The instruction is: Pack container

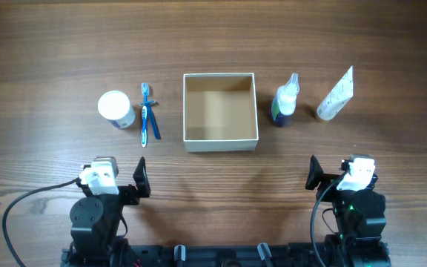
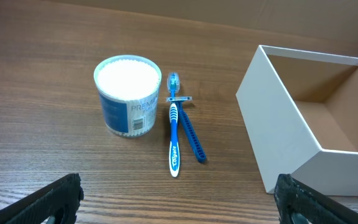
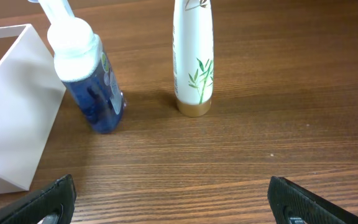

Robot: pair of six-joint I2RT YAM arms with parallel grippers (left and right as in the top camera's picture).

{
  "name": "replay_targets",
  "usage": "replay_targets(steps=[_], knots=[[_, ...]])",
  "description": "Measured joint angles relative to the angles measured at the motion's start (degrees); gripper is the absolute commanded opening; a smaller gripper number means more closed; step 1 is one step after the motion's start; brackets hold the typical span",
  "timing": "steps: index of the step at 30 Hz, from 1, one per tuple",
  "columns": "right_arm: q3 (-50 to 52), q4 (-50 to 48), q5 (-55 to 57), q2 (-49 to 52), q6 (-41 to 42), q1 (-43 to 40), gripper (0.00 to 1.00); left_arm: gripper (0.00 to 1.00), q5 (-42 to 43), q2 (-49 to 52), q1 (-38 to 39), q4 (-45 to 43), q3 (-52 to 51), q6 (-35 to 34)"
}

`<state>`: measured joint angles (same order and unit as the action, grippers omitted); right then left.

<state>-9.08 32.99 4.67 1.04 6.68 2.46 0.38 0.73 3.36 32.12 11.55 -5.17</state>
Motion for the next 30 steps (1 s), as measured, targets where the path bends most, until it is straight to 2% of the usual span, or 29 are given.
replay_targets(steps=[7,12,16,18,23,27,29,30], knots=[[0.07,-2.12,-0.7,0.0,1.38,0.0,1.0,1.0,0.0,0.0,0.0,0.0,0.0,0.0],[0.33,-11.52,-9.03,0.02,15.67,-0.04,1.0,1.0,0.02,0.0,0.0,-0.02,0.0,0.0],[-1.97,-17.27,-13.73,0.5,18.8,-0.04,1.0,1.0,0.0,0.0,0.0,0.0,0.0,0.0],[-8.41,-16.61,-13.84,3.67,18.58,-0.04,1.0,1.0,0.02,0.0,0.0,0.0,0.0,0.0],[-30.64,-3.02,-13.44,19.28,13.46,-0.04,1.0,1.0,0.0,0.0,0.0,-0.04,-0.04,0.0],[-54.23,15.1,-12.28,41.42,8.46,-0.04,1.0,1.0,0.02,-0.02,0.0,-0.02,-0.09,0.0],[-61.53,21.51,-12.22,49.11,7.37,-0.04,1.0,1.0,0.02,0.02,0.0,0.04,-0.09,0.0],[-68.46,28.04,-12.79,55.54,6.58,-0.04,1.0,1.0,0.02,0.0,0.0,-0.04,-0.09,0.0]])
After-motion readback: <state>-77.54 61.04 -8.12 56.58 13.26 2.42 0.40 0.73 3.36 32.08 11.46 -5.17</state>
